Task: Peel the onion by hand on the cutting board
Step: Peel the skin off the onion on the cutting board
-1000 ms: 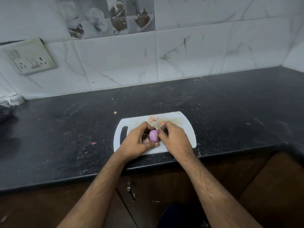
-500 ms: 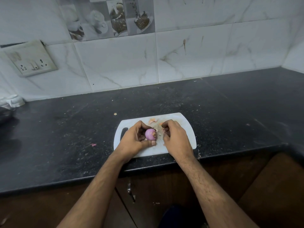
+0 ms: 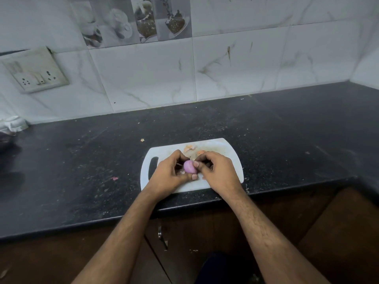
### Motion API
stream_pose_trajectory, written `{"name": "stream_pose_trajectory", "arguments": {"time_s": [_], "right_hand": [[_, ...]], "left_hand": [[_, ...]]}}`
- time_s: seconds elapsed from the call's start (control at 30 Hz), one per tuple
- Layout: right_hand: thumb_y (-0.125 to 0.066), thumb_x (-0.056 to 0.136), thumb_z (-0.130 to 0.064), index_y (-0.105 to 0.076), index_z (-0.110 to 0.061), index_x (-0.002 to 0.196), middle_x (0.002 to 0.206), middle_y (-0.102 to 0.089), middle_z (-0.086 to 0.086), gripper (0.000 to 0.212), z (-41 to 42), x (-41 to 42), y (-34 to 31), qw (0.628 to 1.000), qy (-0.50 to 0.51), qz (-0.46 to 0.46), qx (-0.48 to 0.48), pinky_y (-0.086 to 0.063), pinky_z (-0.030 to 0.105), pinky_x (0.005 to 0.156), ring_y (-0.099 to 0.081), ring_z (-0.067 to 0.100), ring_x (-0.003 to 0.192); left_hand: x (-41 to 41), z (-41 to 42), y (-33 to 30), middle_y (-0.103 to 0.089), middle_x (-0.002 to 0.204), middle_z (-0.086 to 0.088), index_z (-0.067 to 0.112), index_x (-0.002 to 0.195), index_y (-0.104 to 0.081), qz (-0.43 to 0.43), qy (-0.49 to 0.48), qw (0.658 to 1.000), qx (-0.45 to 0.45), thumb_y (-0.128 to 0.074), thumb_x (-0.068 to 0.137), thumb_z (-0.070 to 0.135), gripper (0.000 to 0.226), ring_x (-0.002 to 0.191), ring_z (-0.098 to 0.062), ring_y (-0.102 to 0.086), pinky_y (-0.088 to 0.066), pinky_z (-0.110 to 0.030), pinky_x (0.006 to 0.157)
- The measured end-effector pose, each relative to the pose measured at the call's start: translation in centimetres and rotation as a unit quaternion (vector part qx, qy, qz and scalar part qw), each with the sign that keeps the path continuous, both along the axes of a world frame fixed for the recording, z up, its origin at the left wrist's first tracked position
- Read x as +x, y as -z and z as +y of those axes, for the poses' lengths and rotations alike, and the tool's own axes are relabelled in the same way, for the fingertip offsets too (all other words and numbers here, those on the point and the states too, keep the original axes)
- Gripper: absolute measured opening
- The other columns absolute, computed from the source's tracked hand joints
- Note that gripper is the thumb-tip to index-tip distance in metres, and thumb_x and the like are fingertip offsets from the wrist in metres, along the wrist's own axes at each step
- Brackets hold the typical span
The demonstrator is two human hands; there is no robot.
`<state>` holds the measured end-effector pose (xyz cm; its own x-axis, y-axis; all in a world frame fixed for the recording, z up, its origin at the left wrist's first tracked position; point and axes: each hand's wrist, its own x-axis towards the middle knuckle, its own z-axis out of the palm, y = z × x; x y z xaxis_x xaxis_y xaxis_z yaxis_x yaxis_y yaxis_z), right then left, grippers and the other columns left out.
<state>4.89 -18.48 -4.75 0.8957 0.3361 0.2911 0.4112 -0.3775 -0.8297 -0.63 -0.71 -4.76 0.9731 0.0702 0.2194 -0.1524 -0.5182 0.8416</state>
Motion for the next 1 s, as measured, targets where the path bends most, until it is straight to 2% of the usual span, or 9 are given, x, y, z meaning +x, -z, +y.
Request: {"name": "stream_pose_trajectory", "arguments": {"time_s": [0.17, 0.27, 0.4, 0.5, 0.57, 0.7, 0.77, 0.9, 1.0], "right_hand": [[-0.069, 0.094, -0.026, -0.068, -0.028, 0.096, 0.094, -0.064, -0.020, 0.002, 0.2, -0.1, 0.0, 0.996, -0.018, -0.075, -0.044, -0.050, 0.026, 0.081, -0.057, 0.004, 0.091], [-0.063, 0.097, -0.025, -0.065, -0.028, 0.097, 0.097, -0.060, -0.019, 0.004, 0.3, -0.1, 0.1, 0.989, -0.023, -0.122, -0.077, -0.046, 0.026, 0.080, -0.050, 0.005, 0.096], [-0.056, 0.098, -0.018, -0.059, -0.022, 0.095, 0.100, -0.057, -0.013, 0.006, 0.5, -0.4, 0.0, 0.972, -0.021, -0.194, -0.133, -0.042, 0.029, 0.074, -0.043, 0.010, 0.092], [-0.057, 0.089, -0.006, -0.050, -0.022, 0.094, 0.099, -0.052, -0.008, 0.018, 0.9, -1.2, -0.3, 0.945, -0.022, -0.243, -0.217, -0.041, 0.033, 0.075, -0.035, 0.011, 0.087], [-0.053, 0.089, -0.005, -0.048, -0.021, 0.097, 0.104, -0.052, -0.006, 0.019, 1.0, -1.5, -0.2, 0.943, -0.015, -0.231, -0.237, -0.042, 0.034, 0.077, -0.036, 0.012, 0.089], [-0.041, 0.102, -0.014, -0.050, -0.021, 0.103, 0.107, -0.054, -0.007, 0.011, 0.5, -0.7, -0.1, 0.987, 0.015, -0.104, -0.122, -0.044, 0.036, 0.083, -0.044, 0.013, 0.102], [-0.042, 0.105, -0.019, -0.053, -0.022, 0.104, 0.105, -0.058, -0.008, 0.012, 0.3, -0.2, 0.1, 0.993, 0.030, -0.086, -0.073, -0.047, 0.035, 0.085, -0.050, 0.012, 0.100], [-0.057, 0.101, -0.020, -0.066, -0.023, 0.103, 0.098, -0.066, -0.013, 0.009, 0.3, -0.1, 0.1, 0.997, 0.005, -0.073, -0.011, -0.051, 0.023, 0.078, -0.061, 0.004, 0.090], [-0.070, 0.093, -0.020, -0.071, -0.025, 0.093, 0.093, -0.067, -0.014, 0.005, 0.2, -0.2, -0.1, 0.999, -0.006, -0.054, -0.002, -0.048, 0.016, 0.073, -0.062, 0.004, 0.084]], "left_hand": [[-0.2, -0.2, -0.1, -0.073, 0.097, 0.005, 0.025, 0.097, -0.061, -0.010, 0.000, 1.000, 0.009, -0.091, 0.076, 0.029, 0.037, 0.096, -0.018, -0.069, -0.056, -0.048, 0.089], [-0.3, -0.2, -0.1, -0.073, 0.097, 0.002, 0.023, 0.097, -0.062, -0.017, 0.003, 1.000, 0.014, -0.090, 0.078, 0.026, 0.034, 0.096, -0.022, -0.068, -0.055, -0.047, 0.090], [-0.2, -0.2, -0.1, -0.073, 0.097, 0.002, 0.023, 0.098, -0.064, -0.025, 0.006, 1.000, 0.010, -0.090, 0.077, 0.025, 0.033, 0.097, -0.024, -0.068, -0.056, -0.046, 0.091], [-0.2, -0.3, -0.3, -0.073, 0.095, 0.008, 0.023, 0.097, -0.065, -0.024, 0.002, 1.000, 0.003, -0.090, 0.078, 0.022, 0.031, 0.095, -0.016, -0.069, -0.056, -0.037, 0.090], [-0.2, -0.3, -0.4, -0.073, 0.095, 0.007, 0.022, 0.098, -0.066, -0.022, 0.000, 1.000, 0.007, -0.090, 0.078, 0.023, 0.031, 0.096, -0.016, -0.069, -0.056, -0.035, 0.090], [-0.2, -0.4, -0.3, -0.076, 0.100, 0.004, 0.024, 0.098, -0.066, -0.014, -0.009, 1.000, -0.006, -0.090, 0.077, 0.022, 0.032, 0.098, -0.018, -0.071, -0.056, -0.038, 0.095], [-0.3, -0.3, -0.3, -0.076, 0.100, 0.004, 0.027, 0.098, -0.066, -0.011, -0.015, 1.000, -0.001, -0.091, 0.076, 0.026, 0.033, 0.098, -0.017, -0.071, -0.056, -0.041, 0.095], [0.0, -0.2, -0.4, -0.076, 0.100, 0.004, 0.026, 0.097, -0.066, -0.003, -0.017, 1.000, 0.000, -0.093, 0.074, 0.030, 0.035, 0.098, -0.015, -0.071, -0.057, -0.038, 0.093], [-0.1, -0.4, -0.5, -0.076, 0.098, 0.004, 0.021, 0.098, -0.067, -0.006, -0.025, 1.000, 0.004, -0.093, 0.073, 0.032, 0.038, 0.096, -0.013, -0.070, -0.055, -0.028, 0.087]]}}
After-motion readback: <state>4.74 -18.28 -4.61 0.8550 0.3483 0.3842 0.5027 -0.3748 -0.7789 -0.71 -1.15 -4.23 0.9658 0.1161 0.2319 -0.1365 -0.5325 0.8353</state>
